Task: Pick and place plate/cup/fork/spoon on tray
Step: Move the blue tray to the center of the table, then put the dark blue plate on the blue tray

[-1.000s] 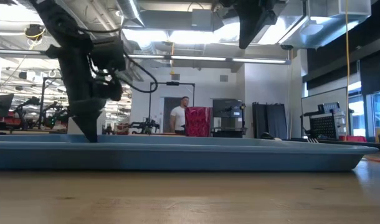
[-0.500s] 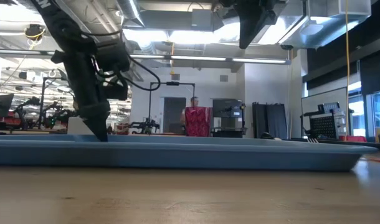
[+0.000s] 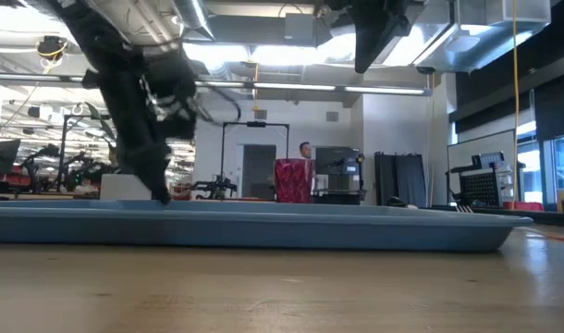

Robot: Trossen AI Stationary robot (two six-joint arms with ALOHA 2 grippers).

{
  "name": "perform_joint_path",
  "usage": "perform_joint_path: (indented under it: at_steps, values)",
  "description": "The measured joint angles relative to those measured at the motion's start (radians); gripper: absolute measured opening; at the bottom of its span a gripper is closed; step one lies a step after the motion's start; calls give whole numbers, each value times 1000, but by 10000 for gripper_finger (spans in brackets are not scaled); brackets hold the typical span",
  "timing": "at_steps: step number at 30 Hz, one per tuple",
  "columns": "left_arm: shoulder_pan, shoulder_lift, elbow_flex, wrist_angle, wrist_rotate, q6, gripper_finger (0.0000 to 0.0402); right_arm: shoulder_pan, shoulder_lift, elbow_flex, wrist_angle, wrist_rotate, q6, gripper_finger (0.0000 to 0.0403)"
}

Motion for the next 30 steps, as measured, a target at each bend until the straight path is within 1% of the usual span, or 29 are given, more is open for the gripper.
perform_joint_path:
  at_steps: [3, 6, 9, 12, 14, 16, 18, 20, 23, 26, 28, 30]
  values:
    - [-14, -34, 45, -5, -2, -1, 0, 0, 0, 1, -2, -1, 2, 3]
    - [-37, -79, 109, -64, -1, -1, 0, 3, 0, 25, -18, 0, 0, 4]
    - [-72, -136, 195, -165, -2, 0, 0, 3, 0, 87, -70, 7, -14, 4]
    - [-120, -185, 279, -251, -1, -1, 0, 3, 0, 164, -160, 47, 5, 4]
    - [-154, -221, 324, -271, -1, 0, 0, 6, 0, 213, -230, 65, 29, 4]
    - [-185, -258, 352, -286, -1, 0, 0, 11, -6, 236, -233, 67, 20, 4]
    - [-210, -296, 366, -287, -1, -1, 0, 19, -24, 236, -237, 11, -29, 4]
    - [-228, -332, 373, -284, -2, -3, 0, 31, -48, 221, -233, -29, -40, 4]
    - [-247, -381, 373, -285, -2, -8, 0, 57, -95, 165, -238, -80, -41, 4]
    - [-260, -427, 371, -296, -2, -8, 0, 103, -163, 80, -236, -127, -37, 4]
    - [-268, -452, 372, -294, -2, -8, 0, 137, -204, 21, -234, -186, -8, 4]
    - [-273, -474, 372, -307, -2, -8, 0, 167, -244, -47, -233, -261, 58, 4]
